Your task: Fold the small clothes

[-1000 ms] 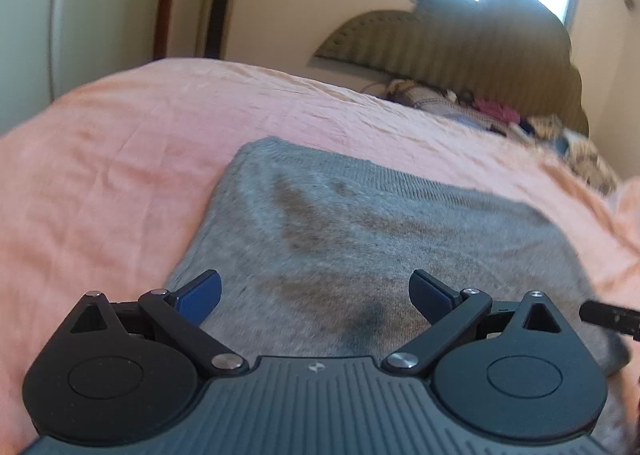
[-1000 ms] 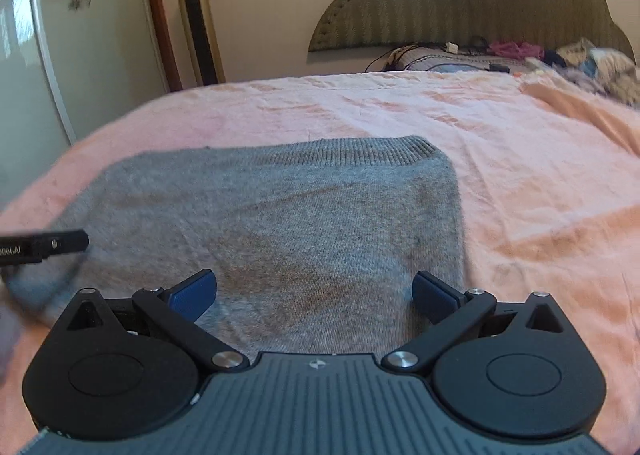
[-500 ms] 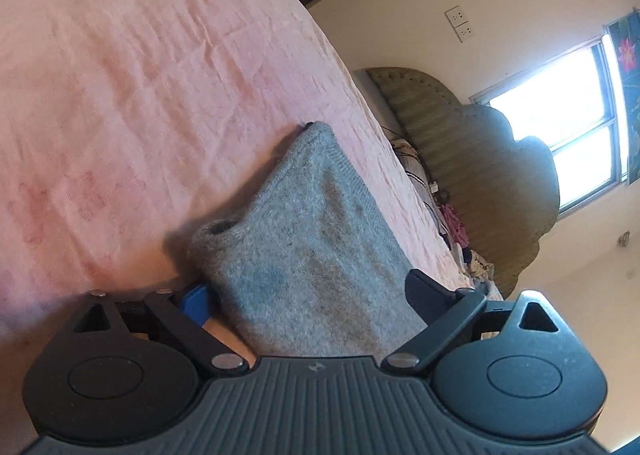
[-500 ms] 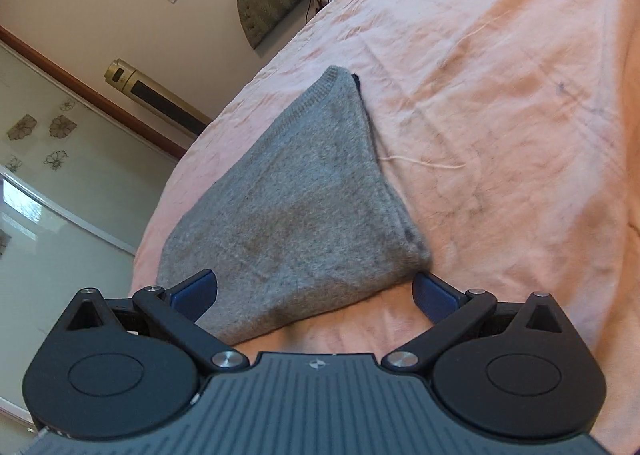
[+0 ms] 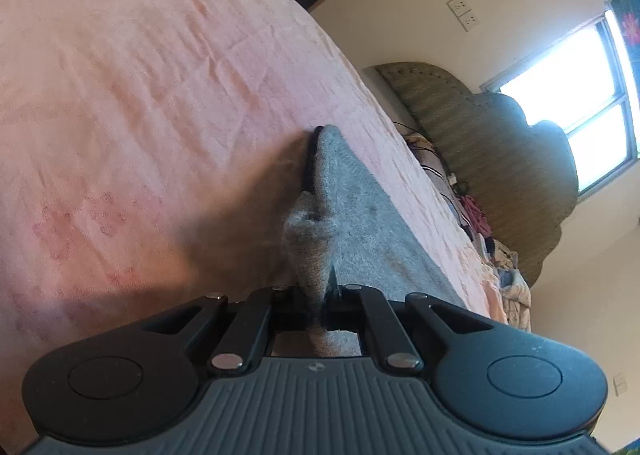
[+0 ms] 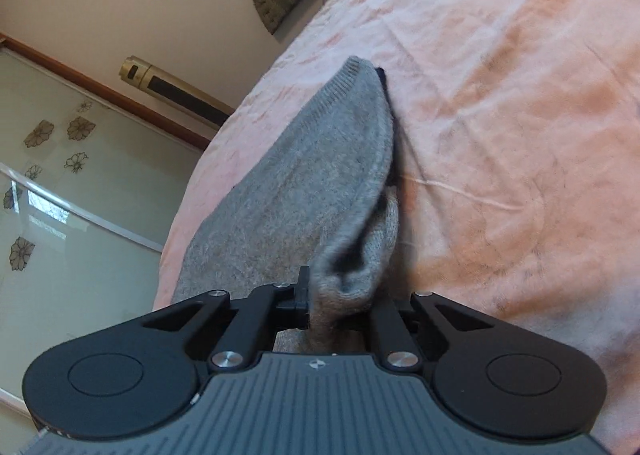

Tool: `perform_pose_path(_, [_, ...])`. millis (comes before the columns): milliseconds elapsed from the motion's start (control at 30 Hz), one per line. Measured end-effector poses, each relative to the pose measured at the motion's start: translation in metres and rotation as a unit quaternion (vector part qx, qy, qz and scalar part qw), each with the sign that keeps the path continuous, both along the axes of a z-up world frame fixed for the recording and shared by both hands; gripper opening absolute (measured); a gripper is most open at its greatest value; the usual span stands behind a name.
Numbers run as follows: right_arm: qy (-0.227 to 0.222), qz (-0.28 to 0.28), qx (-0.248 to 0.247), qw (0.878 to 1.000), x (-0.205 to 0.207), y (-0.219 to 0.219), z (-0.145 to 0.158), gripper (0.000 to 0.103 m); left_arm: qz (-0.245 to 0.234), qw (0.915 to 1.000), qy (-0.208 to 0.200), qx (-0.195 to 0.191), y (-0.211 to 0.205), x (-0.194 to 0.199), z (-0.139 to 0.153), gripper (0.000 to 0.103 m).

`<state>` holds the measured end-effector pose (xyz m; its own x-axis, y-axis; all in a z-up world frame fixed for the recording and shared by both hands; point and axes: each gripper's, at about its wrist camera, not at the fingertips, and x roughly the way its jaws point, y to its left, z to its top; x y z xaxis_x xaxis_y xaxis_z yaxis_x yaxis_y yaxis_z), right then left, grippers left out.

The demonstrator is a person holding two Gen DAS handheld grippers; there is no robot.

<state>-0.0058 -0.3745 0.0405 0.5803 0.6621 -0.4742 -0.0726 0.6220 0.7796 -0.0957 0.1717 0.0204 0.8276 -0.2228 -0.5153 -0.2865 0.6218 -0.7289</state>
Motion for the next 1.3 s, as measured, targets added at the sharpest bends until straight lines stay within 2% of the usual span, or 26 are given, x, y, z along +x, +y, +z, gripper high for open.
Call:
perform_pose_path(67, [-0.010, 0.002, -0.015, 1.000, -0.006, -0.011, 0.007, 0.015, -0.009, 0.9999, 0.010, 0.000, 0.003, -0.005, -0.004, 0.004])
perform_pose_path(167, [0.023, -0.010, -0.049, 0.998, -0.005, -0.027, -0.012, 0.015, -0.017, 0.9989, 0.044, 0.008, 0.003, -0.006, -0.023, 0.004])
perform_pose_path(200, [0.031, -0.005, -0.046, 0.998, -0.006, -0.028, -0.017, 0.019, -0.019, 0.9991, 0.038, 0.006, 0.003, -0.008, -0.024, 0.006])
perform_pose_path(267, [0.027, -0.008, -0.049, 0.998, -0.012, -0.029, -0.014, 0.032, -0.021, 0.9984, 0.045, 0.027, 0.004, -0.009, -0.014, 0.009])
perform_pose_path(333, [-0.014, -0.034, -0.065, 0.997, -0.018, -0.032, 0.001, 0.068, -0.002, 0.9979, 0.034, 0.055, 0.008, -0.014, 0.002, 0.012])
perform_pose_path(400, [-0.057, -0.046, -0.101, 0.992, -0.015, -0.028, 0.021, 0.072, 0.023, 0.9948, 0.008, 0.099, 0.007, -0.017, 0.022, 0.022])
perform_pose_path(433, [-0.073, -0.042, -0.118, 0.989, -0.008, -0.022, 0.031, 0.073, 0.042, 0.9900, -0.014, 0.134, 0.002, -0.017, 0.035, 0.025])
perform_pose_path(467, [-0.088, -0.036, -0.130, 0.987, 0.000, -0.014, 0.040, 0.074, 0.053, 0.9848, -0.033, 0.162, -0.004, -0.015, 0.045, 0.034])
perform_pose_path(500, [-0.102, -0.026, -0.138, 0.985, 0.010, -0.004, 0.047, 0.079, 0.047, 0.9807, -0.050, 0.183, -0.012, -0.008, 0.051, 0.053])
perform_pose_path(533, [-0.113, -0.013, -0.144, 0.983, 0.021, 0.008, 0.051, 0.086, 0.027, 0.9767, -0.063, 0.203, -0.024, 0.005, 0.056, 0.064])
perform_pose_path(567, [-0.124, 0.001, -0.150, 0.981, 0.035, 0.021, 0.055, 0.089, 0.014, 0.9730, -0.071, 0.219, -0.036, 0.016, 0.058, 0.071])
perform_pose_path(600, [-0.133, 0.015, -0.156, 0.979, 0.049, 0.035, 0.055, 0.094, -0.003, 0.9693, -0.081, 0.232, -0.047, 0.030, 0.057, 0.071])
perform_pose_path(667, [-0.143, 0.034, -0.193, 0.970, 0.078, 0.067, 0.050, 0.095, -0.064, 0.9604, -0.075, 0.261, -0.075, 0.067, 0.044, 0.071])
perform_pose_path(700, [-0.145, 0.038, -0.226, 0.962, 0.092, 0.083, 0.044, 0.095, -0.075, 0.9550, -0.061, 0.280, -0.086, 0.084, 0.037, 0.071])
perform_pose_path(767, [-0.140, 0.047, -0.298, 0.943, 0.110, 0.109, 0.030, 0.094, -0.101, 0.9366, -0.023, 0.335, -0.108, 0.114, 0.018, 0.071])
perform_pose_path(833, [-0.121, 0.055, -0.373, 0.918, 0.121, 0.124, 0.007, 0.093, -0.111, 0.9201, 0.023, 0.375, -0.114, 0.132, -0.001, 0.073])
perform_pose_path(867, [-0.134, 0.052, -0.378, 0.915, 0.119, 0.121, -0.003, 0.097, -0.114, 0.9152, 0.007, 0.387, -0.112, 0.127, -0.006, 0.079])
perform_pose_path(933, [-0.157, 0.049, -0.344, 0.924, 0.112, 0.102, -0.011, 0.101, -0.127, 0.9151, 0.000, 0.383, -0.105, 0.121, -0.007, 0.080])
perform_pose_path(967, [-0.154, 0.048, -0.336, 0.928, 0.112, 0.096, -0.010, 0.100, -0.136, 0.9116, -0.001, 0.388, -0.105, 0.123, -0.006, 0.080])
perform_pose_path(1033, [-0.159, 0.054, -0.342, 0.924, 0.112, 0.097, -0.010, 0.101, -0.142, 0.9113, -0.002, 0.386, -0.102, 0.122, -0.005, 0.080])
perform_pose_path(1100, [-0.156, 0.061, -0.351, 0.921, 0.112, 0.102, -0.006, 0.102, -0.147, 0.9062, 0.009, 0.396, -0.106, 0.121, 0.001, 0.080])
perform_pose_path(1133, [-0.149, 0.063, -0.352, 0.922, 0.112, 0.103, -0.001, 0.102, -0.149, 0.9092, 0.015, 0.389, -0.105, 0.122, 0.008, 0.079])
perform_pose_path(1200, [-0.144, 0.058, -0.341, 0.927, 0.113, 0.105, 0.014, 0.102, -0.155, 0.9135, -0.001, 0.376, -0.104, 0.122, 0.019, 0.080])
perform_pose_path(1300, [-0.168, 0.052, -0.322, 0.930, 0.128, 0.110, 0.031, 0.103, -0.158, 0.9018, -0.016, 0.402, -0.111, 0.154, 0.027, 0.080])
